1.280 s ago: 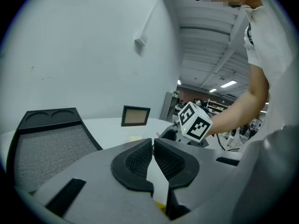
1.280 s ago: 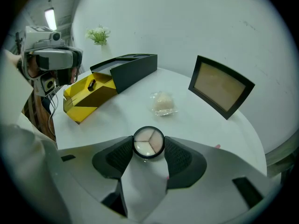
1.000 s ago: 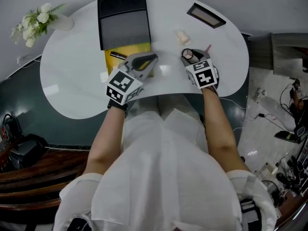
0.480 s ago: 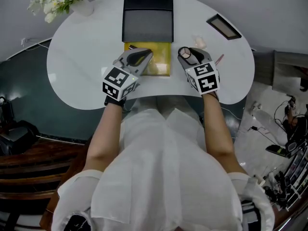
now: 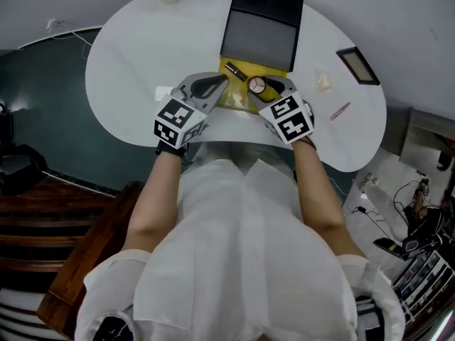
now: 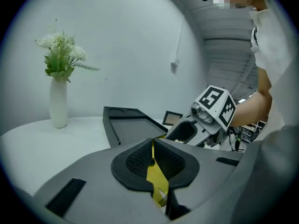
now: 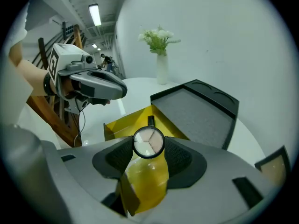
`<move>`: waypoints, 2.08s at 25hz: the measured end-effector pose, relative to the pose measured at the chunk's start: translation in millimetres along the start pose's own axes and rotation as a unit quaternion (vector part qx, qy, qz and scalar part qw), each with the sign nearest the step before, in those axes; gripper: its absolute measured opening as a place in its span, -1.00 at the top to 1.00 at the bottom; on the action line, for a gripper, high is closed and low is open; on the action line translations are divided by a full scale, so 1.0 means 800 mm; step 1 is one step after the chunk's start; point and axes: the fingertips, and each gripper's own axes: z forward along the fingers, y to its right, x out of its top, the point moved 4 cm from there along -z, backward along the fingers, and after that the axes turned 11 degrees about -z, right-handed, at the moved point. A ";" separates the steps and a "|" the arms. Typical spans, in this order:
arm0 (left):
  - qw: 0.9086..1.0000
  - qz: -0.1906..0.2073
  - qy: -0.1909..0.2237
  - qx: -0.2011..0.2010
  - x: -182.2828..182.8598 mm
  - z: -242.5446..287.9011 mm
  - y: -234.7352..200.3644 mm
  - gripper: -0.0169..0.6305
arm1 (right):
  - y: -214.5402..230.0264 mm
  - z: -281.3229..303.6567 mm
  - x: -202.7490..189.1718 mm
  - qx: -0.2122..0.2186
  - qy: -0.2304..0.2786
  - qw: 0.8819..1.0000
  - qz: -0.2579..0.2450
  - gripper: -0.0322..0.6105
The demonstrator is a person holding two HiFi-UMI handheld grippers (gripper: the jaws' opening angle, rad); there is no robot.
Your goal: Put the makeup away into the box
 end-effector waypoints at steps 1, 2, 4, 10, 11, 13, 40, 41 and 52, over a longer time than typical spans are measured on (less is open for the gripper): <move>1.000 -0.003 0.001 0.003 -0.002 -0.004 -0.004 0.87 | -0.007 0.009 0.006 0.012 -0.002 1.000 -0.008 0.25; 1.000 -0.006 0.002 0.007 -0.003 -0.009 -0.007 0.87 | -0.014 0.019 0.010 0.023 -0.005 1.000 -0.015 0.25; 1.000 -0.010 0.003 0.013 -0.007 -0.017 -0.013 0.87 | -0.025 0.037 0.016 0.041 -0.011 0.999 -0.030 0.25; 0.999 -0.021 0.007 0.024 -0.015 -0.038 -0.026 0.87 | -0.047 0.077 0.022 0.069 -0.033 0.994 -0.074 0.25; 0.999 -0.023 0.007 0.025 -0.016 -0.041 -0.027 0.87 | -0.049 0.081 0.021 0.071 -0.036 0.994 -0.076 0.25; 0.999 -0.025 0.007 0.026 -0.020 -0.044 -0.030 0.87 | -0.052 0.088 0.021 0.073 -0.041 0.994 -0.076 0.25; 1.000 -0.010 0.003 0.005 -0.014 -0.035 -0.020 0.87 | -0.043 0.074 0.027 0.056 -0.014 0.998 -0.035 0.25; 1.000 -0.008 0.001 0.000 -0.012 -0.031 -0.018 0.87 | -0.040 0.069 0.026 0.052 -0.012 0.998 -0.030 0.25; 0.997 0.029 -0.019 -0.074 0.008 0.042 0.044 0.87 | 0.010 -0.010 -0.035 -0.032 0.012 0.998 0.057 0.26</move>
